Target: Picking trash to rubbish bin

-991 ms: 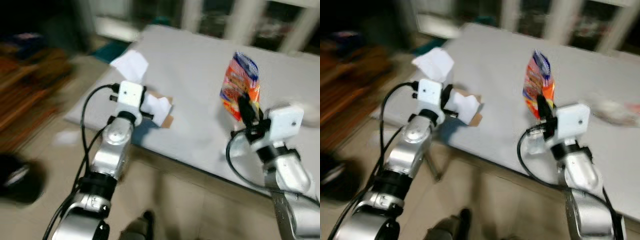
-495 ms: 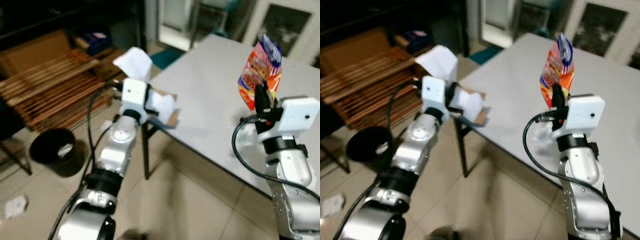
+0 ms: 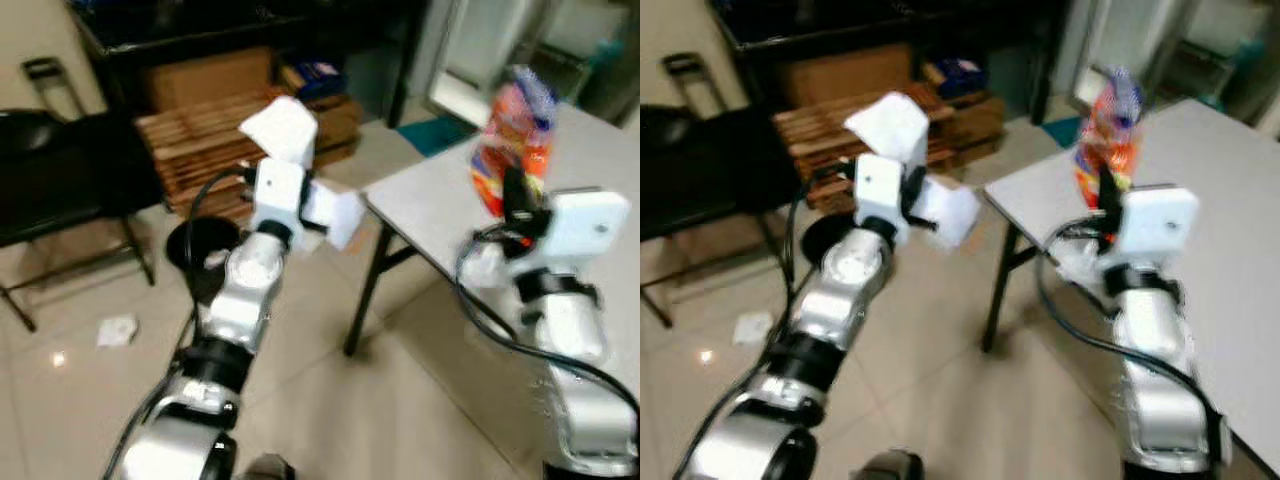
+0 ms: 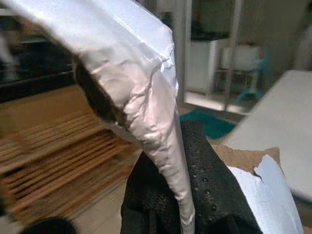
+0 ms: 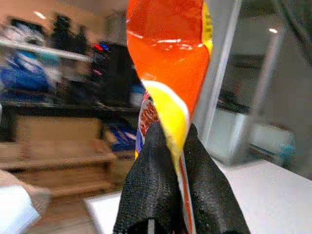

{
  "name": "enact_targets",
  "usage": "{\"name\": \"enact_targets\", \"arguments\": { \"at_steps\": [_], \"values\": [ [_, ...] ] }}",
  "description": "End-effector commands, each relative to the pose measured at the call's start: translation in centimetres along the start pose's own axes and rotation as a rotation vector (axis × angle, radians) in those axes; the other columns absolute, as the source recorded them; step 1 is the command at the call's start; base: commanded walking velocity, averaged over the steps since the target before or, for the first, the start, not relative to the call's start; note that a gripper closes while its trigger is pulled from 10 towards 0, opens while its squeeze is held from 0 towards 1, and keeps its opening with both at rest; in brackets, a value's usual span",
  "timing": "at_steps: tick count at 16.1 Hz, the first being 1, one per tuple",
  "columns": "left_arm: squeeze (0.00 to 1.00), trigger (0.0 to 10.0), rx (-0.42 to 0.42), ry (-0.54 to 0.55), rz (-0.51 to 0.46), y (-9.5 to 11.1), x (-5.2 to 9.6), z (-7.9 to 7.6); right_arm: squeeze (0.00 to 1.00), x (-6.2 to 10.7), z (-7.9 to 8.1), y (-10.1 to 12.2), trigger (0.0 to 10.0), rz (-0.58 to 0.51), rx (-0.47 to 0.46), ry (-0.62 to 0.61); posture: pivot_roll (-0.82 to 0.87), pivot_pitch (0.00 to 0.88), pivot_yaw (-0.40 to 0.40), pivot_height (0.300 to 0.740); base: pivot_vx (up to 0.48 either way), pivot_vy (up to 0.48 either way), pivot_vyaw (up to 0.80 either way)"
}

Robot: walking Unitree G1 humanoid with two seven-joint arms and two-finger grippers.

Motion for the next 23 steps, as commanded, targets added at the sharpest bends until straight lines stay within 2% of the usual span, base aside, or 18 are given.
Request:
{"name": "enact_targets", "arguments": {
  "at_steps": [1,7,19,20,23],
  "values": [
    [0.00,10.0,0.004,-0.012,-0.014,0.38,-0.08,-0.64,0.00,0.03,-0.67,0.08,10.0,0.001,0.018,-0.023,0.09,0.073,-0.021,0.740,0.000,0.000,0.80],
    [0.00,10.0,0.007,0.010,-0.002,0.19,-0.19,-0.23,0.00,-0.42,-0.23,0.11,10.0,-0.007,0.001,-0.011,0.10,0.069,-0.029,0.740,0.000,0.000,0.77],
    [0.00,10.0,0.064,-0.043,-0.013,0.35,-0.36,-0.83,0.00,-0.64,-0.12,0.11,10.0,-0.014,0.006,-0.019,0.10,0.066,-0.026,0.740,0.000,0.000,0.00],
    [0.00,10.0,0.097,-0.040,0.001,0.07,-0.36,-0.61,0.00,-0.70,-0.02,0.08,10.0,-0.015,0.005,-0.017,0.10,0.065,-0.025,0.740,0.398,0.270,0.00],
    [0.00,10.0,0.089,-0.038,-0.004,0.16,-0.44,-0.39,0.00,-0.69,0.00,0.00,10.0,-0.014,0.005,-0.016,0.10,0.065,-0.025,0.740,0.396,0.271,0.00]
  ]
}}
Point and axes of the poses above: a point about 5 cm out from each wrist's last joint towards the gripper, its own x axis pointing back from the gripper into the wrist, its own y axis along the axis of the wrist's last joint, z = x × y, the point moved 5 cm from there along -x, pointing out of the wrist towards the gripper, and after that the axes turned 13 degrees about -x, right-handed, at the moved point
